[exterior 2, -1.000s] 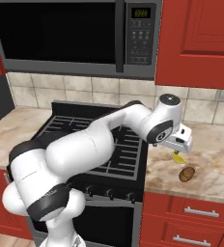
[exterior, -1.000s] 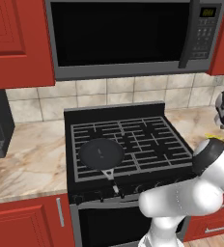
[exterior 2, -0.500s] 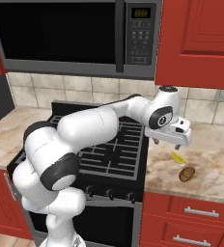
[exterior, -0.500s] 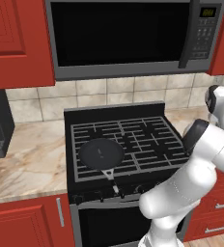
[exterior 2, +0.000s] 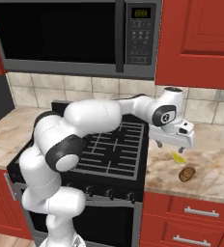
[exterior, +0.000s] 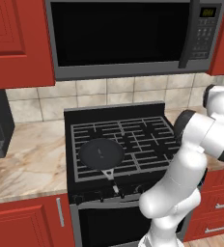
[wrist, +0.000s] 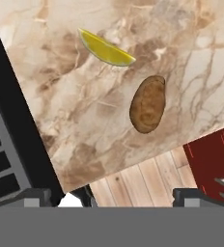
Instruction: Put the lemon wedge and potato in the pan. Then turn on the front left burner and set the heat to medium.
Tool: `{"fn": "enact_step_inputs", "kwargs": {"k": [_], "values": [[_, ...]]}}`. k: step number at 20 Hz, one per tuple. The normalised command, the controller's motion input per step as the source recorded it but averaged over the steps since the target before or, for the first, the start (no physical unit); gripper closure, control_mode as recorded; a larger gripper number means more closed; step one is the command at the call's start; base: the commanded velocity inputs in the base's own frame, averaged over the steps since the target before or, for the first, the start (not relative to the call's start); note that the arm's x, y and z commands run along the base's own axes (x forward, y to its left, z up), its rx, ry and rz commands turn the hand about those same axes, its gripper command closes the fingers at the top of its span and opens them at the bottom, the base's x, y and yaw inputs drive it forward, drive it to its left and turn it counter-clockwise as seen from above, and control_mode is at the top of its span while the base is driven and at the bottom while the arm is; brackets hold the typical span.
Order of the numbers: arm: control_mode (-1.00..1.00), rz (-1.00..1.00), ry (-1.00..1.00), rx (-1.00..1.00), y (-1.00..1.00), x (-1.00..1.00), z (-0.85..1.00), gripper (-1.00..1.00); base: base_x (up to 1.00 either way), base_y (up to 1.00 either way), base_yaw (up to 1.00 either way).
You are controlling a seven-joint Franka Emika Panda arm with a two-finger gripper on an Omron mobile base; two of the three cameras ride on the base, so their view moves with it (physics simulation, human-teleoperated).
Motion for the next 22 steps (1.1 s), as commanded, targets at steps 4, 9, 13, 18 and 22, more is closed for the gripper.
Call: {"fn": "enact_step_inputs", "kwargs": {"k": [4, 9, 13, 18, 22], "values": [[-1.00, -0.03, 0.01, 0.00, -0.10, -0.03, -0.28, -1.00, 0.00, 0.00, 0.00], [-1.00, -0.01, 0.00, 0.00, -0.15, 0.00, -0.27, -1.00, 0.00, 0.00, 0.00], [-1.00, 0.00, 0.00, 0.00, -0.21, 0.01, -0.43, -1.00, 0.00, 0.00, 0.00], [-1.00, 0.00, -0.02, 0.00, -0.23, 0.05, -0.42, -1.00, 0.00, 0.00, 0.00], [-1.00, 0.00, -0.10, 0.00, -0.16, 0.12, -0.19, -1.00, 0.00, 0.00, 0.00]]}}
